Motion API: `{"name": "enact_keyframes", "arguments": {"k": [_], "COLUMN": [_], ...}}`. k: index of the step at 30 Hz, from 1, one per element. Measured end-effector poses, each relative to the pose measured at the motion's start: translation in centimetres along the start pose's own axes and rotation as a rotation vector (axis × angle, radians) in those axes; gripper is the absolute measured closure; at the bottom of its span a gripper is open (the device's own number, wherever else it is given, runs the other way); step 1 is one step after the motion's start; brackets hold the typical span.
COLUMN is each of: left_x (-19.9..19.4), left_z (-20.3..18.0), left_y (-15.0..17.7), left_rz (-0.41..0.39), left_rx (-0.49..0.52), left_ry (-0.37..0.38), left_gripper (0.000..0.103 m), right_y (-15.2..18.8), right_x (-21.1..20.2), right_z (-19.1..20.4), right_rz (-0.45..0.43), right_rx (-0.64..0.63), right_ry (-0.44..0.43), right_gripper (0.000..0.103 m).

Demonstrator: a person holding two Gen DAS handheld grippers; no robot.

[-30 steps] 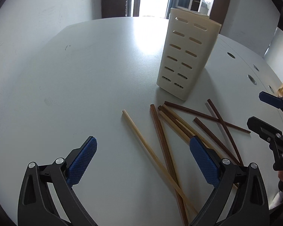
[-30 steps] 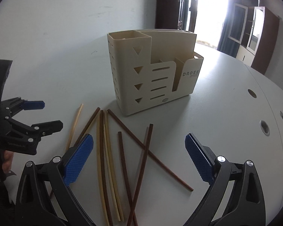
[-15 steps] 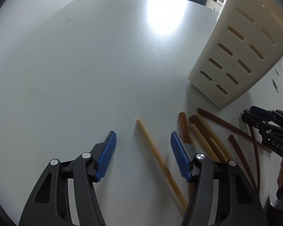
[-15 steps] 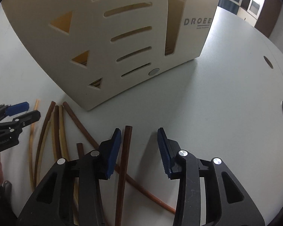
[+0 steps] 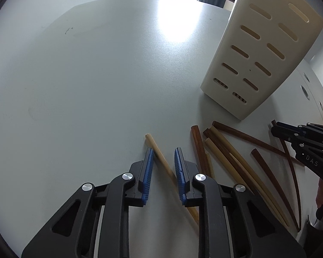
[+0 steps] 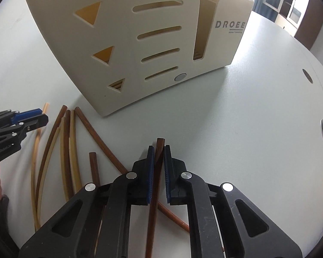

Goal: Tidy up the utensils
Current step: 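Close the left tool on a light wooden chopstick while the right tool closes on a dark brown one, then lift both held chopsticks and lower them into the cream holder's slots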

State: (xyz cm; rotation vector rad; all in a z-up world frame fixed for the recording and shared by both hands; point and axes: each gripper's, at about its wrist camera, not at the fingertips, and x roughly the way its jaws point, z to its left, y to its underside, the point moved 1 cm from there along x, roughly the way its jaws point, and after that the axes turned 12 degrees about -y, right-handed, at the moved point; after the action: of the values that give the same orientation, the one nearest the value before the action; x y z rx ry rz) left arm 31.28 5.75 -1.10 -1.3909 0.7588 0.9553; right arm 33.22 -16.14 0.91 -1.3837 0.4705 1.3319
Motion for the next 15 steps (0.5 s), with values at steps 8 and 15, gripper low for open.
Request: {"name": "enact_keyframes", "arguments": {"k": [8,15], "left_x": [-1.0,-6.8], "left_z": [1.5,2.1], "left_y": [-0.1,-1.0], "left_rz": [-0.014,-0.156], "left_rx": [-0.055,-0.107], "left_ry": [0.054,0.147], "left_gripper": [0.097,0.097], "right_y": [0.1,0.9], "right_x": [-1.9,-9.6], "right_z": [1.1,3.3], "right_rz": [-0.069,-0.310], "right_rx": [-0.008,-0.074], "right_ry": [-0.030,-0.081], "right_gripper": [0.095,0.095]}}
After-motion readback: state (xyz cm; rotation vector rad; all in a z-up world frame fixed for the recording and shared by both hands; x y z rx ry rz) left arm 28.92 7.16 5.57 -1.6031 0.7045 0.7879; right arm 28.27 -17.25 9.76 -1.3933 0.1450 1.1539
